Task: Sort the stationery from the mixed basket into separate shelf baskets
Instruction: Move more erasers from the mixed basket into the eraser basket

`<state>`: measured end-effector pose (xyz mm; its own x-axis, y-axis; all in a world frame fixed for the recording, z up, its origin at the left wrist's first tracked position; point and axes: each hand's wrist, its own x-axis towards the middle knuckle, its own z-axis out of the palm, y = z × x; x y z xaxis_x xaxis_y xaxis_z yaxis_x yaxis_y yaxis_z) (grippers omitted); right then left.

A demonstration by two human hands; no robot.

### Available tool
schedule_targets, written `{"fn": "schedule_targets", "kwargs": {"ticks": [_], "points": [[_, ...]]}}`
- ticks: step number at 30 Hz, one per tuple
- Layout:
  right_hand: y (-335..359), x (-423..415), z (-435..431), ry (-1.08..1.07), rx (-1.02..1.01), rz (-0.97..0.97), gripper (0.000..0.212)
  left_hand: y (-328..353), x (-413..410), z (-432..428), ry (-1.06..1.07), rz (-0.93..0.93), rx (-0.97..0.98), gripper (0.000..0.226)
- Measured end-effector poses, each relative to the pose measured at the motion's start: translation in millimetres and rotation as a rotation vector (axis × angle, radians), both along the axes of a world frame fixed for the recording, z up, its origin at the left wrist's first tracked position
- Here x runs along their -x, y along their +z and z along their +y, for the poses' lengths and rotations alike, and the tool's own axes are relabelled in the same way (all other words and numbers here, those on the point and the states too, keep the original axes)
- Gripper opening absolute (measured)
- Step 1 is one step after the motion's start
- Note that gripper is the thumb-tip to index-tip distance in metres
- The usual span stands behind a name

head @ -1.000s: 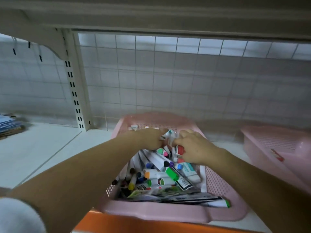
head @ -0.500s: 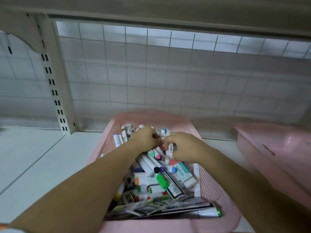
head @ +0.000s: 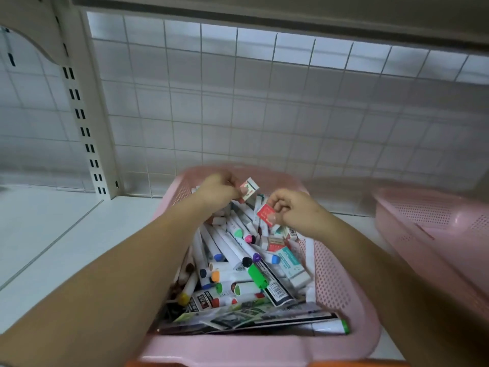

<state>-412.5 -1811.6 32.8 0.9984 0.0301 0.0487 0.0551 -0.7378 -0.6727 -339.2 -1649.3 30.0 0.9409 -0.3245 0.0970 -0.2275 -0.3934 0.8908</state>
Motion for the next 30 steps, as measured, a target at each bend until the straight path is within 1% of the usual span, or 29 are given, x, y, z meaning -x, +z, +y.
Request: {"fn": "schedule_targets", "kwargs": {"ticks": [1,2,4,6,8,10,13,16,21,24,28,30], "points": [[1,0,-1,-0.027,-0.075,-0.045,0.022,2,1,2,0.012,-0.008,0.022,0.008],[3,2,-2,-0.054,-0.16,-0.076,0.024,5,3,3,0.023,-0.011,0.048,0.011],[5,3,-4,-0.077,-0.302,-0.095,0.036,12,8,4,0.018,0.016,0.114,0.017],[7,3,-6,-0.084,-0.364,-0.072,0.047,21,14,1,-0.018,0.053,0.175,0.017],[13,2,-6,-0.104,-0.441,-0.047,0.046,31,22,-3,-0.042,0.067,0.197,0.012],[23,3,-9,-0.109,-0.526,-0.068,0.036,39,27,-10,-0.056,0.078,0.234,0.011],[40,9,-23,-0.088,-0.513,-0.123,0.028,50,33,-23,-0.077,0.094,0.252,0.006],[51,17,-46,-0.096,-0.461,-0.166,0.031,56,39,-38,-0.089,0.108,0.249,0.005],[57,32,-95,-0.087,-0.666,-0.187,0.037,62,56,-72,-0.085,0.155,0.313,0.003],[57,43,-125,-0.113,-0.696,-0.176,0.041,65,66,-98,-0.102,0.18,0.316,0.002],[59,59,-163,-0.108,-0.767,-0.124,0.039,69,80,-136,-0.132,0.191,0.287,0.006],[61,66,-178,-0.109,-0.772,-0.111,0.037,70,85,-151,-0.146,0.185,0.284,0.003]]}}
